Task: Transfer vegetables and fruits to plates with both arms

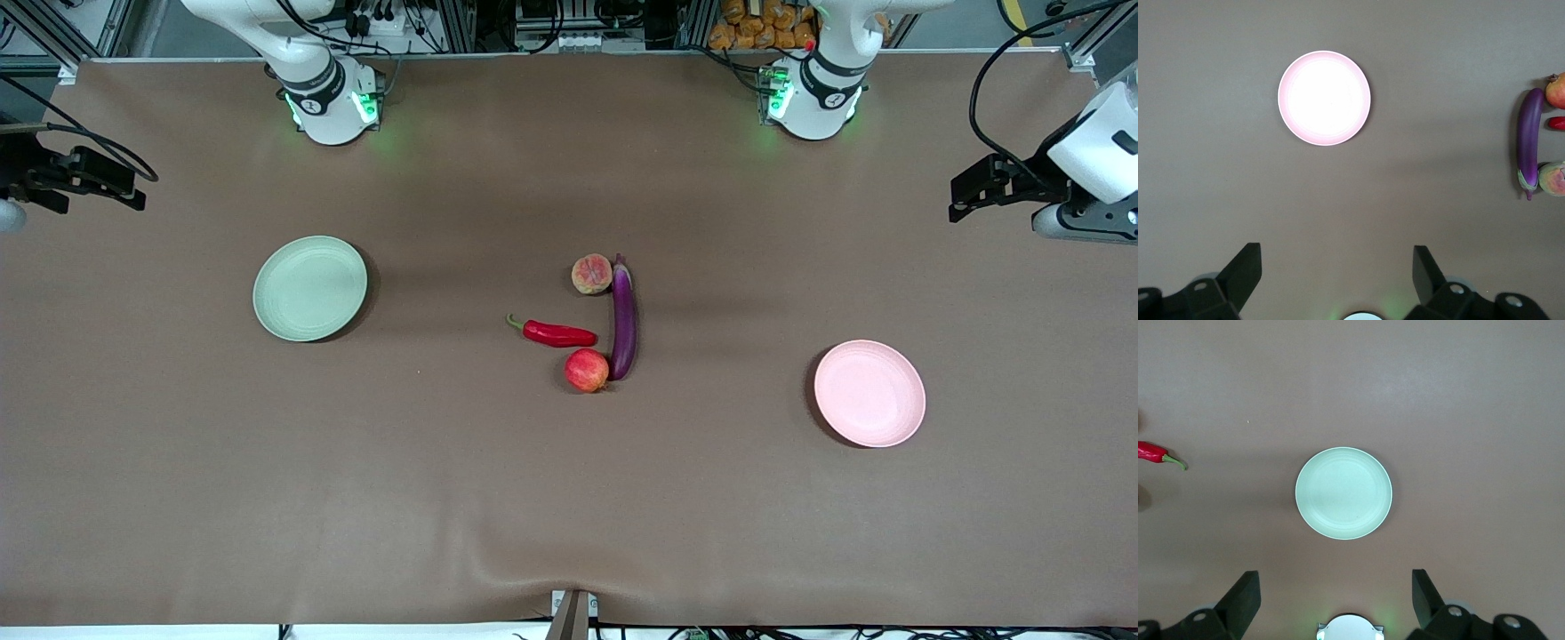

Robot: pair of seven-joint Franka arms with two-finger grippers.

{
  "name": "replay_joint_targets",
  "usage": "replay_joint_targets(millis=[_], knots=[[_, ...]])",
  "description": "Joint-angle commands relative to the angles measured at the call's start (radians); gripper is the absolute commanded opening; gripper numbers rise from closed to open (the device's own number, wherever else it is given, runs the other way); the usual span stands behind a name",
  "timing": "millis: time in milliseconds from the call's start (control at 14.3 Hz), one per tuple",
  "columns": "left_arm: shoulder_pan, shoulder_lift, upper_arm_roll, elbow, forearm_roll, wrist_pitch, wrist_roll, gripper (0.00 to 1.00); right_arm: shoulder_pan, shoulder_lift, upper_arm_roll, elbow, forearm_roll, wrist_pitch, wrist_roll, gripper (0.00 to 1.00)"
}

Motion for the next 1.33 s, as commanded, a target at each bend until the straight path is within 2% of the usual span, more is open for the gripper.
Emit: replay_joint_targets(millis=[0,280,769,909,1049,1119,1259], knots=[[0.007,0.007,0.000,0.010,-0.018,-0.007,-0.007,1.00,0.005,-0.028,0.003,-0.025,-0.022,0.004,0.002,1.00],[0.037,0.010,-0.006,0.014,-0.024,-0.010,-0.004,1.00,0.030,-0.028,0.005,-0.023,-0.074,0.013,0.003,1.00],[0.025,0.015,-0.033,0.023,-0.049,-0.008,-0.005,1.00,0.028,-0.028,0.003,-0.026,-0.076,0.012,0.003,1.00],[0.021,0.057,-0.036,0.027,-0.153,-0.007,-0.079,1.00,0.028,-0.028,0.001,-0.026,-0.073,0.012,0.005,1.00],[-0.008,0.113,-0.059,0.030,-0.170,-0.007,-0.191,1.00,0.025,-0.028,0.001,-0.026,-0.071,0.010,0.005,1.00],[-0.047,0.143,-0.084,0.031,-0.159,-0.002,-0.215,1.00,0.024,-0.028,0.001,-0.026,-0.071,0.010,0.005,1.00],[-0.137,0.235,-0.090,0.063,-0.152,0.030,-0.302,1.00,0.021,-0.025,0.001,-0.025,-0.069,0.013,0.005,1.00]])
